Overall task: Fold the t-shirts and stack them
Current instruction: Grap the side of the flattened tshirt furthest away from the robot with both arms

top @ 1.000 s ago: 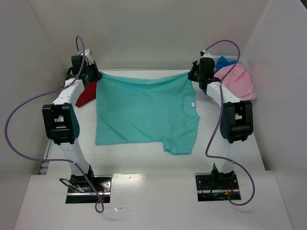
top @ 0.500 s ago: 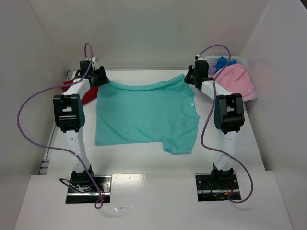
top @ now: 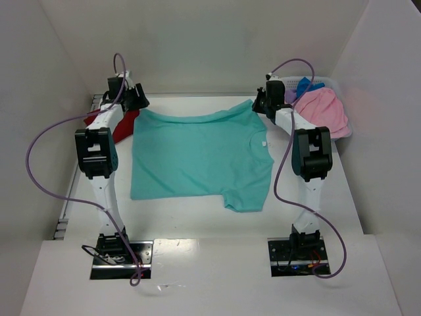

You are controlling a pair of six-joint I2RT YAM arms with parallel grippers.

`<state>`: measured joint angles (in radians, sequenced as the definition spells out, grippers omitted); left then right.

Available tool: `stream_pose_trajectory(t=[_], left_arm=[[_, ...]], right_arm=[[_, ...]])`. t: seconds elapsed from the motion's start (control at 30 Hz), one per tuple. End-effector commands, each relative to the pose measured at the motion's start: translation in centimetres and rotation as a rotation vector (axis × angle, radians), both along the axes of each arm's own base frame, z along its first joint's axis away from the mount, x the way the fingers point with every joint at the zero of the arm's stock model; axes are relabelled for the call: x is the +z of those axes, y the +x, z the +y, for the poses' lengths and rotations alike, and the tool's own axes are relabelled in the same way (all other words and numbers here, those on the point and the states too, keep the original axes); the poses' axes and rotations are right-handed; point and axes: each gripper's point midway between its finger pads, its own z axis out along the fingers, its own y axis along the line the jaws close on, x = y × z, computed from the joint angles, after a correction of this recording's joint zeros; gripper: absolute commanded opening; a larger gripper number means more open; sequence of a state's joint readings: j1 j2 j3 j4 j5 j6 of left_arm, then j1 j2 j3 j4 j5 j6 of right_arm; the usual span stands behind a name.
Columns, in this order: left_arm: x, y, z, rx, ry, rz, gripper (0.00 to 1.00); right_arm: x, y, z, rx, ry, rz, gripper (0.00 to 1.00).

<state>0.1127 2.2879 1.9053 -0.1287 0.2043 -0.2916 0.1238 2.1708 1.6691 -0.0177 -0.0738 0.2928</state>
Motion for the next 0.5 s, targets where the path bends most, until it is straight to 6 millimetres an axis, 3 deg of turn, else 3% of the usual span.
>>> stream_pose_trajectory(t=[0.0, 0.07, 0.33, 0.43, 0.47], left_arm=[[-0.5, 0.9, 1.3, 0.044, 0.034, 0.0, 0.69], [-1.9, 1.0, 1.6, 0.054, 0.038, 0.034, 0.64], [-3.3, 0.4, 1.2, 0.054, 0.014, 0.062, 0.52], [-3.9, 0.4, 1.2, 0.054, 0.013, 0.071, 0.4], [-3.9, 0.4, 1.2, 0.054, 0.013, 0.071, 0.31]], right_arm=[[1.4, 1.6, 0.3, 0.024, -0.008, -0.049, 0.0], [1.2, 1.4, 0.3, 0.024, -0.009, -0.04, 0.0], [0.9, 1.5, 0.2, 0.028, -0.018, -0.032, 0.0], [1.2, 1.7, 0.1, 0.025, -0.029, -0.043, 0.0], [0.7, 1.7, 0.1, 0.025, -0.03, -0.034, 0.0]])
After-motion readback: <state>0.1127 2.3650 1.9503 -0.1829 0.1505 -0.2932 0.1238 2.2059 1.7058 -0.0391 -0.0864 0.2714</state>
